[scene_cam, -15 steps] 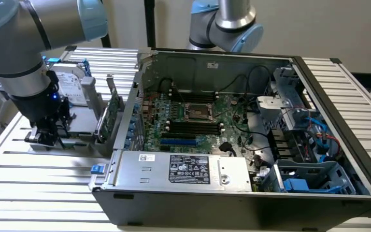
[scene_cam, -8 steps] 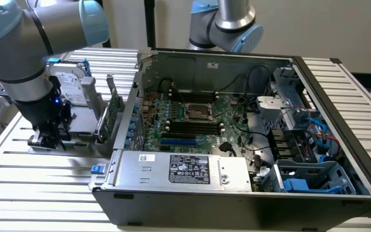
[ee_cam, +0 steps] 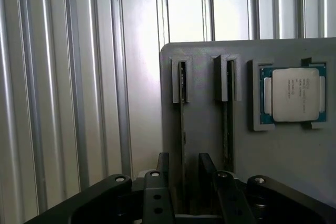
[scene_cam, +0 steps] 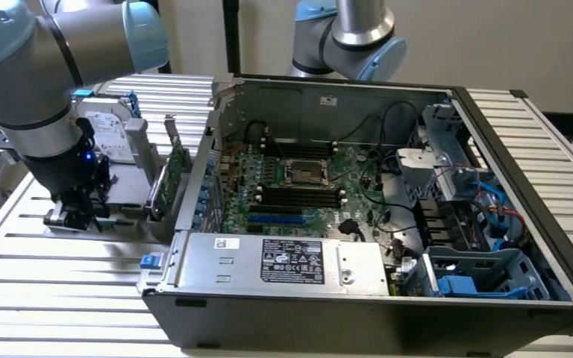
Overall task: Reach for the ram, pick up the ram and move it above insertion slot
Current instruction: 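Pick up the ram and move it above insertion slot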
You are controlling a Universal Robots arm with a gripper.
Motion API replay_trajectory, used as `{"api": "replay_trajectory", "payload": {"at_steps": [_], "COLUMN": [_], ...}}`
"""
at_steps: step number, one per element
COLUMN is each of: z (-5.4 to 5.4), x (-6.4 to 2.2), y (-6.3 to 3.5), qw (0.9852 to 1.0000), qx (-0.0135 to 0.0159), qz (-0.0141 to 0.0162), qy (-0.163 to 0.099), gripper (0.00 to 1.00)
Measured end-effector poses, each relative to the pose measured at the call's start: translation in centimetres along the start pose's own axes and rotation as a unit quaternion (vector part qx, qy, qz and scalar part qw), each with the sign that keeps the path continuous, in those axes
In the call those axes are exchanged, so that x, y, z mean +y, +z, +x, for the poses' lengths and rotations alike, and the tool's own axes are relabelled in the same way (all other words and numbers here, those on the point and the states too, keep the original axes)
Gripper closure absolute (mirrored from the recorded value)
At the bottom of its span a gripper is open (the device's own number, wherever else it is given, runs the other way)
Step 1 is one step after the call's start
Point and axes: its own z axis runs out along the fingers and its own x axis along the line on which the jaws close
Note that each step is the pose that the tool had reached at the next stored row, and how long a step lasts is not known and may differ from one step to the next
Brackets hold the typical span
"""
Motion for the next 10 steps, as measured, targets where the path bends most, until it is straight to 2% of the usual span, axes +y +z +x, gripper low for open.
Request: {"api": "replay_trajectory", "payload": {"at_steps": [10], "z": [-0.06], "x": [0.15], "y": [0.1], "qw": [0.9999], "qx": [0.0004], "qz": [0.0], "qy": [-0.01], "gripper": [0.65]}}
